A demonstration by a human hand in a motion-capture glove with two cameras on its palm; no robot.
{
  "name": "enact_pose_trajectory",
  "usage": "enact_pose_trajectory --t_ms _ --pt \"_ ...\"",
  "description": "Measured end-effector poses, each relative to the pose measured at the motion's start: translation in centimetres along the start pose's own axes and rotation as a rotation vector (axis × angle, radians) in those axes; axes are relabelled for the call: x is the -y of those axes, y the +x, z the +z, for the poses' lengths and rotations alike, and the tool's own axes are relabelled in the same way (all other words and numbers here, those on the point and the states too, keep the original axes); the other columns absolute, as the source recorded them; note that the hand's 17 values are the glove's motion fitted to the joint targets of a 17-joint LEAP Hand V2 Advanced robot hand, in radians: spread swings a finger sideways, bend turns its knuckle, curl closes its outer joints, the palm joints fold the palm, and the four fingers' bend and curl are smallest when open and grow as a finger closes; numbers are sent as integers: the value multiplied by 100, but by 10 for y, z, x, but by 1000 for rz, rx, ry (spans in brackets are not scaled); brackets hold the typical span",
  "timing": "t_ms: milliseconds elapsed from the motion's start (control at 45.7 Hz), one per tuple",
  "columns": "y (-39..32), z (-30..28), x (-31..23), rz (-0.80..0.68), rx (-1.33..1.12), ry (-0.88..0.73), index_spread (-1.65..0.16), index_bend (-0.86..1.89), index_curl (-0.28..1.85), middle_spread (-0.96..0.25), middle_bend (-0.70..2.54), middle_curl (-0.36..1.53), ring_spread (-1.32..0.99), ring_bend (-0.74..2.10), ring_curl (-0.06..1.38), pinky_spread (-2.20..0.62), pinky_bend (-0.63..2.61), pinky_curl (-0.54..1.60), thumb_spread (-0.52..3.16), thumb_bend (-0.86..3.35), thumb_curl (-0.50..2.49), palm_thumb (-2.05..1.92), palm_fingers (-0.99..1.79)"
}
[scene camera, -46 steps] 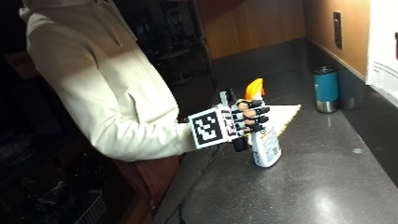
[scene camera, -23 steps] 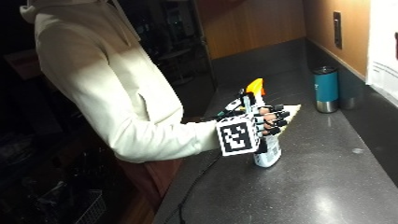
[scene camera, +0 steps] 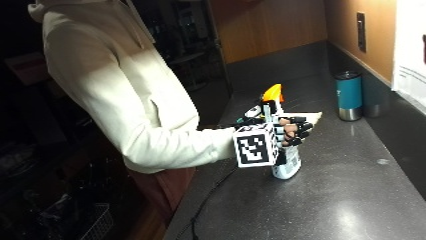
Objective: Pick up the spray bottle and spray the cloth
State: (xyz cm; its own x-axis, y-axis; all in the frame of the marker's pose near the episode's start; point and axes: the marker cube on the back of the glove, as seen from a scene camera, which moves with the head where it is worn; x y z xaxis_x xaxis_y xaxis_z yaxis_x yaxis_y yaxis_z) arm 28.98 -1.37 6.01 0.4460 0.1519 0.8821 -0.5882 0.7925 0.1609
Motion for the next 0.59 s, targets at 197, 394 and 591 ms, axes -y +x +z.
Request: enact_pose_trajectory --t_ms 197,394,591 --pt "1 3 3 29 -6 7 -29 9 14 0 26 35 -2 46 31 14 51 37 89 -3 35 59 12" --pt "0 6 6 42 -17 -1 -28 12 15 1 30 36 -2 46 31 14 49 36 89 -3 35 58 16" --pt "-5 15 10 28 -43 -26 -29 14 17 0 33 36 -1 45 30 15 44 34 89 -2 35 62 24"
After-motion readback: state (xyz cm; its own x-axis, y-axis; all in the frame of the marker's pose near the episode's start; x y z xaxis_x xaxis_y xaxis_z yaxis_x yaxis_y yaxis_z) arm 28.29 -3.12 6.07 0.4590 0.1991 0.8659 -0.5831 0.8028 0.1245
